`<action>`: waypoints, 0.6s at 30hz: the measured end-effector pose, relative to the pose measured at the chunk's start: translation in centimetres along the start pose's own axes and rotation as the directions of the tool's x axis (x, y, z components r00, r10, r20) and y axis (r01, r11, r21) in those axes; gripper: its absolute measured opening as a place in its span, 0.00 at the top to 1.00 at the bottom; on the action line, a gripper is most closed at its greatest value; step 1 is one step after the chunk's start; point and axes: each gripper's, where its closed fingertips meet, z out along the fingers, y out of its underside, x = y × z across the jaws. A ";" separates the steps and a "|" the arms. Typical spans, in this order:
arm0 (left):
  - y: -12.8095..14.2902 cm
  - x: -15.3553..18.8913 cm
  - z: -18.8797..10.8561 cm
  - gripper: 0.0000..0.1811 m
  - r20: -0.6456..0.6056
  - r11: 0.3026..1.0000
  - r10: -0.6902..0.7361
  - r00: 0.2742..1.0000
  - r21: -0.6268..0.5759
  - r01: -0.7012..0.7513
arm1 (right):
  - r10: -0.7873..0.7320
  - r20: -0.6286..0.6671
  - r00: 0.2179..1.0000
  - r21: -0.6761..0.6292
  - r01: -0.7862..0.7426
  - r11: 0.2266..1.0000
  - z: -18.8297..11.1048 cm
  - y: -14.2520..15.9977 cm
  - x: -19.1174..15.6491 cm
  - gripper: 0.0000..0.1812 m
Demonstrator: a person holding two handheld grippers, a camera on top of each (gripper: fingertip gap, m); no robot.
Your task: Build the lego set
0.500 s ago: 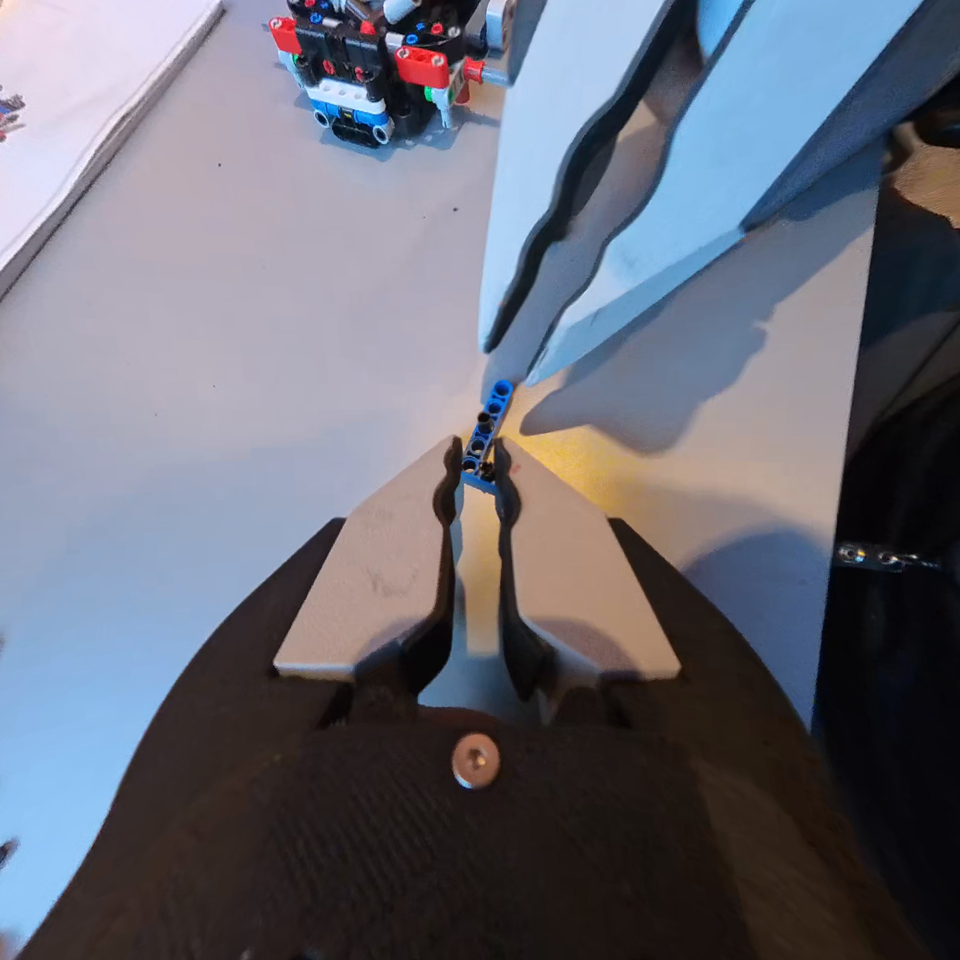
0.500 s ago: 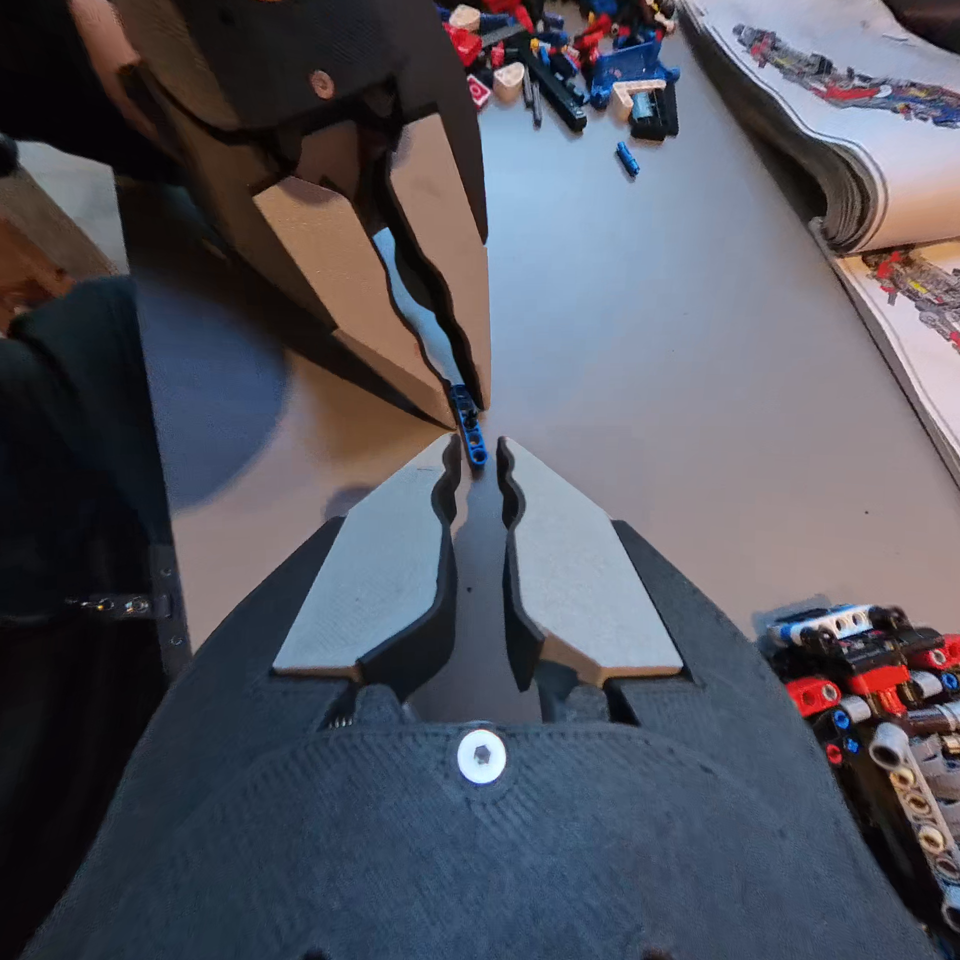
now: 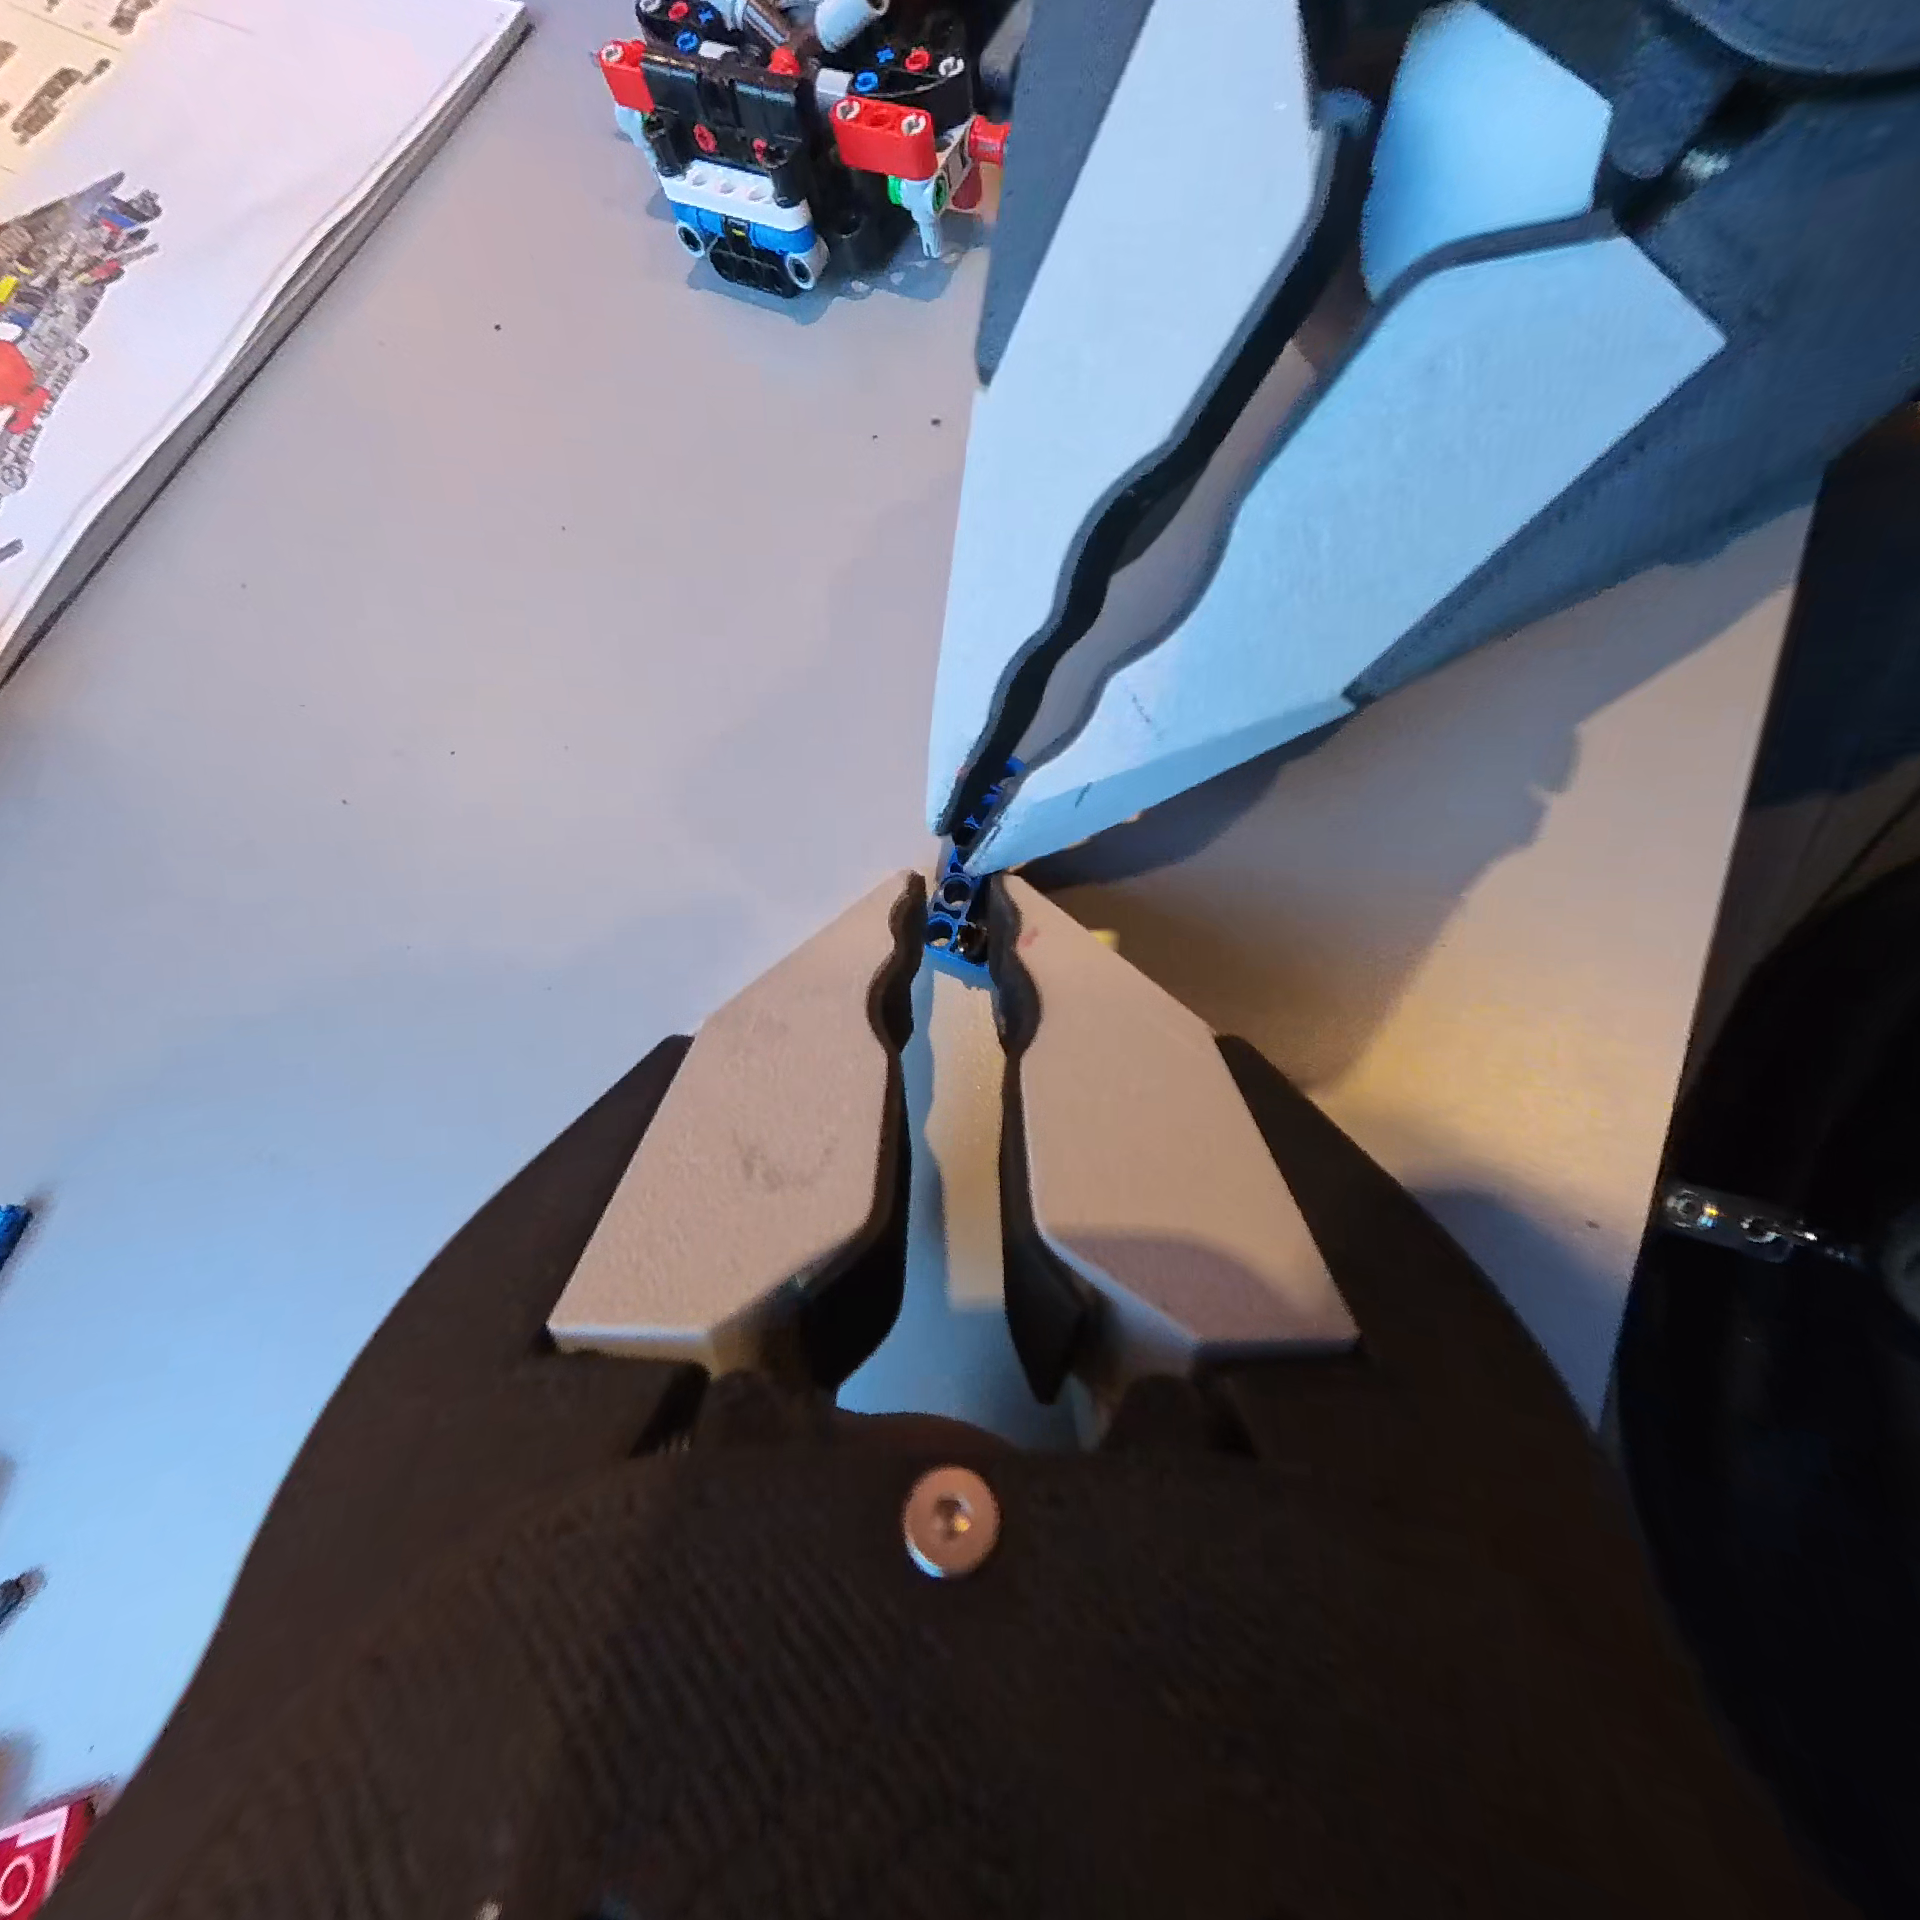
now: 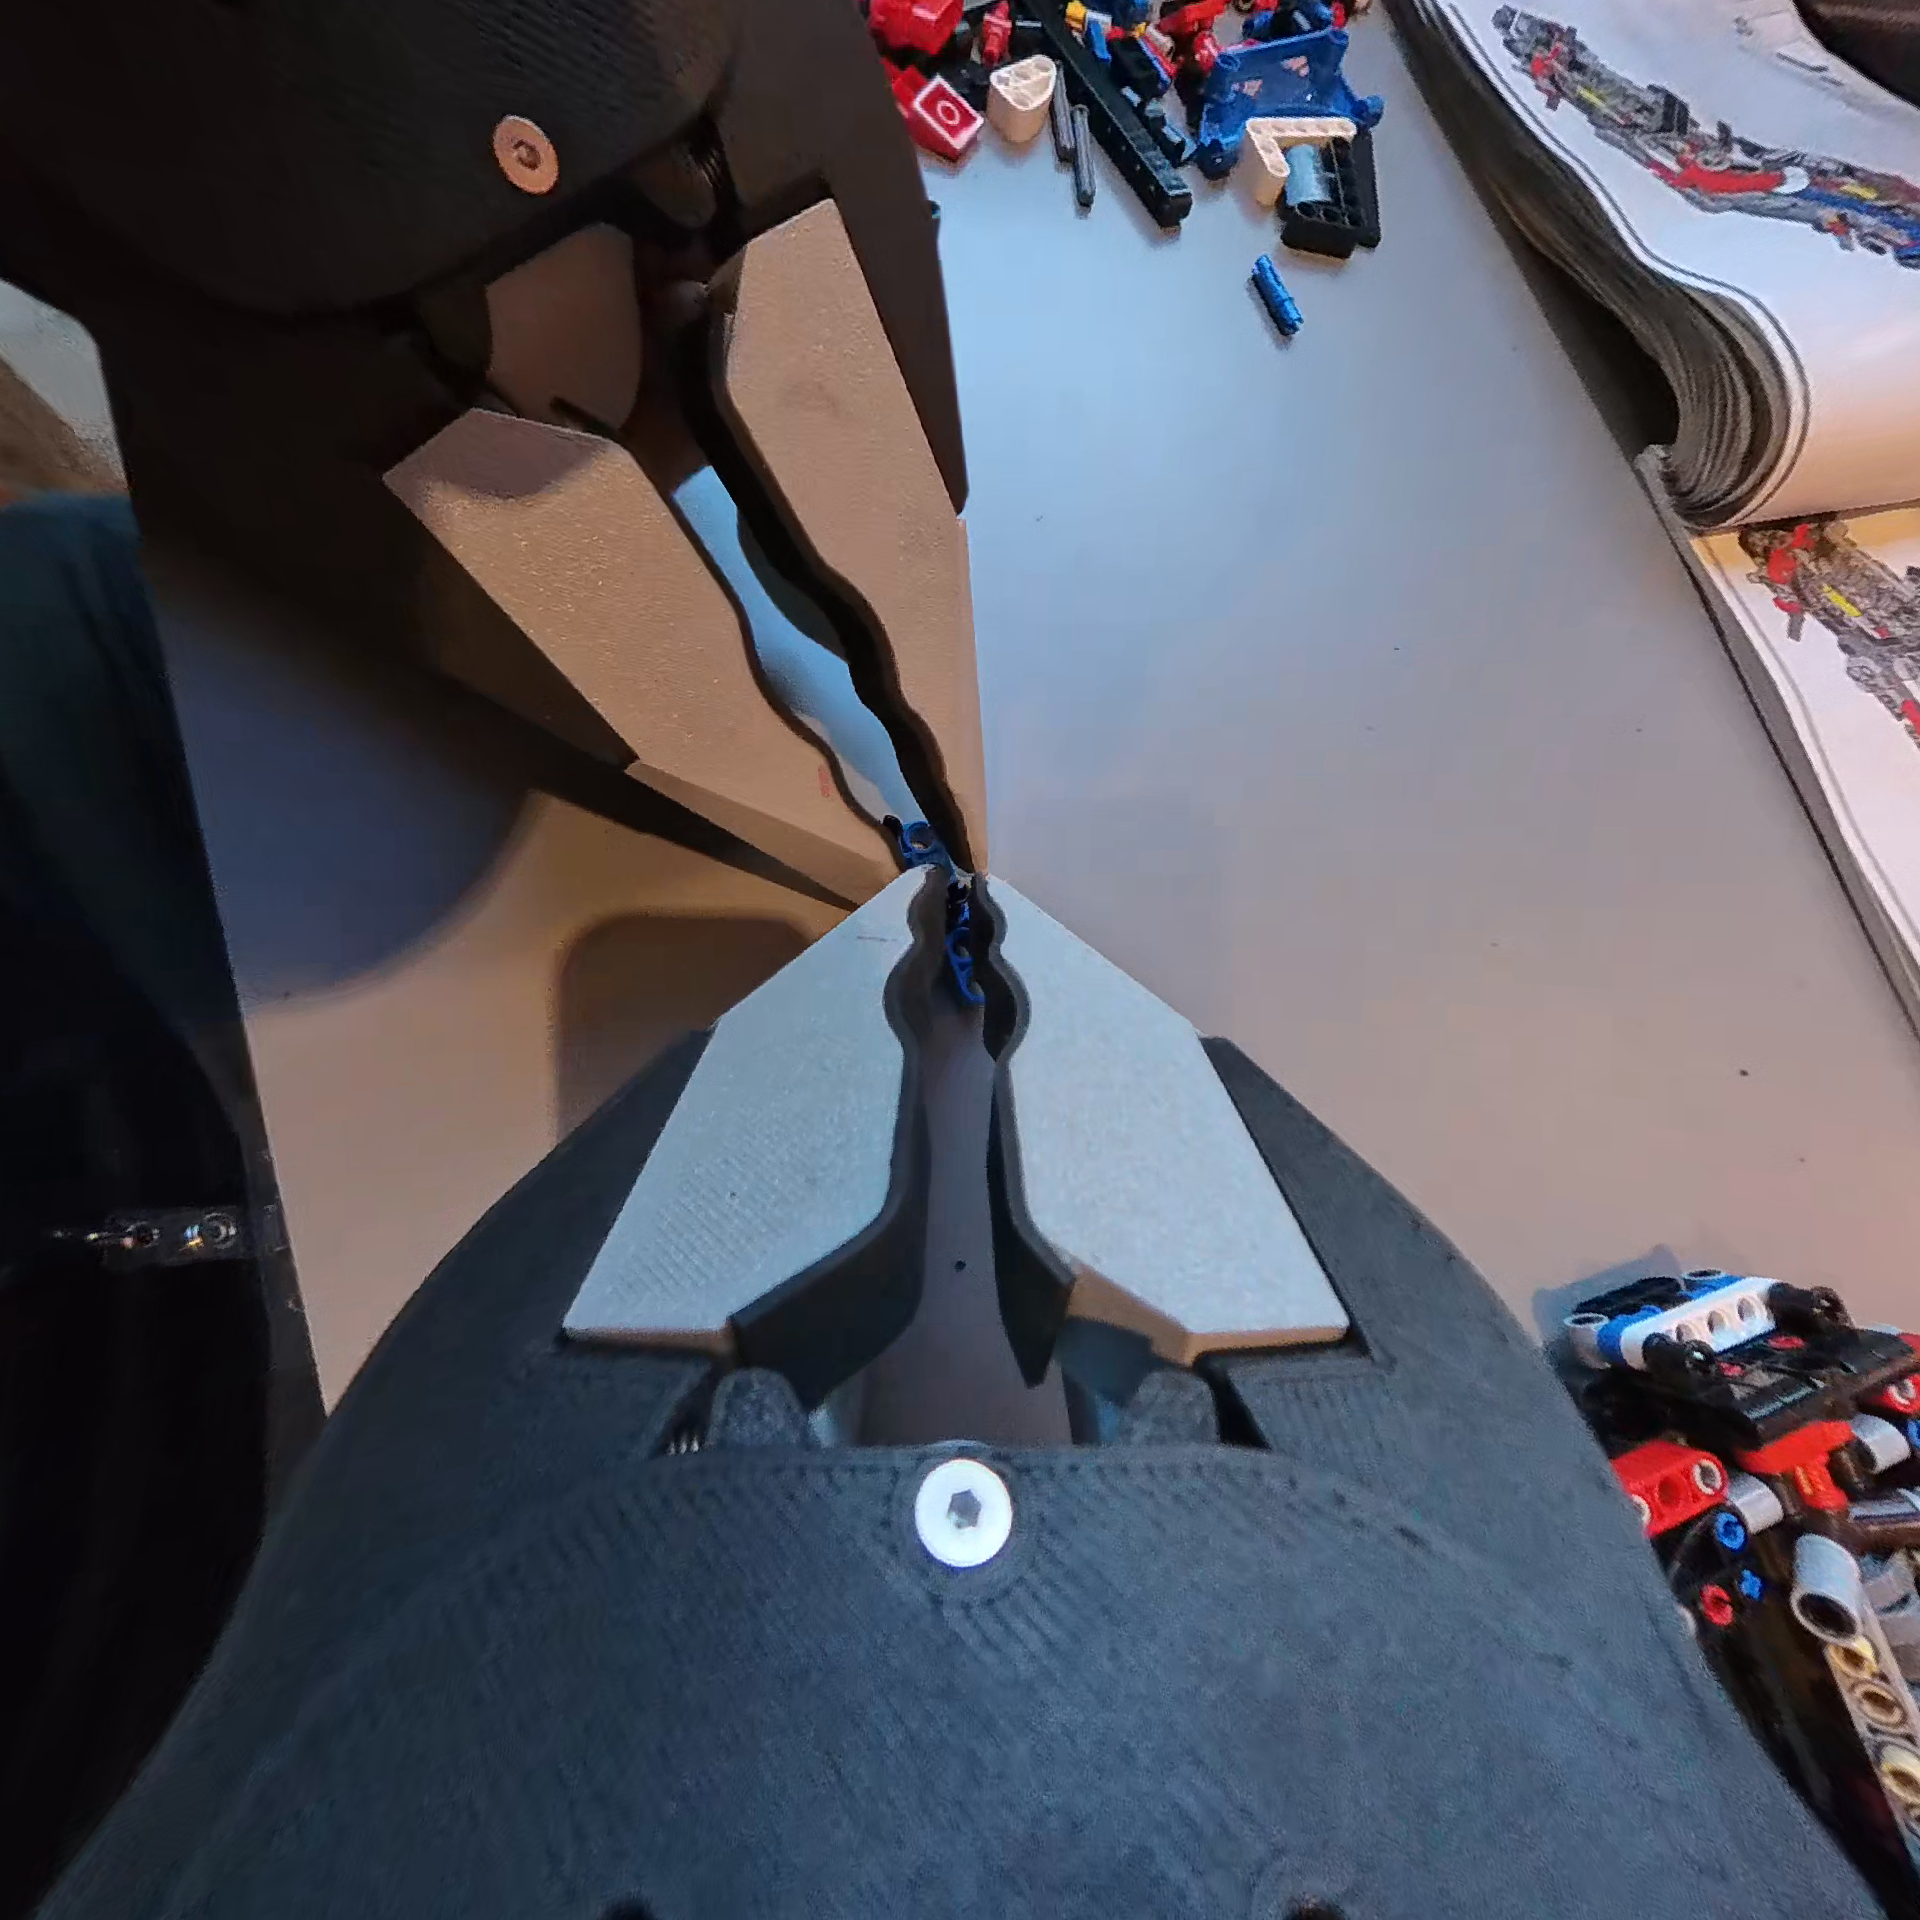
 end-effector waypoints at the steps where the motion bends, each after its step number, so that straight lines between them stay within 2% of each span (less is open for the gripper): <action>1: 0.0 0.0 0.0 0.95 0.000 1.000 0.000 1.000 0.000 0.000 | -0.010 -0.017 1.000 -0.001 0.010 1.000 -0.1 0.0 0.0 1.00; 12: -0.1 0.2 0.1 0.95 0.039 1.000 -0.025 0.999 -0.008 0.026 | 0.032 -0.062 0.998 0.023 -0.030 0.999 -0.4 0.0 0.0 1.00; 18: -0.1 0.2 0.0 0.96 0.086 1.000 0.010 0.996 -0.012 -0.009 | 0.041 -0.096 0.994 0.032 -0.038 0.999 -0.5 0.0 0.0 1.00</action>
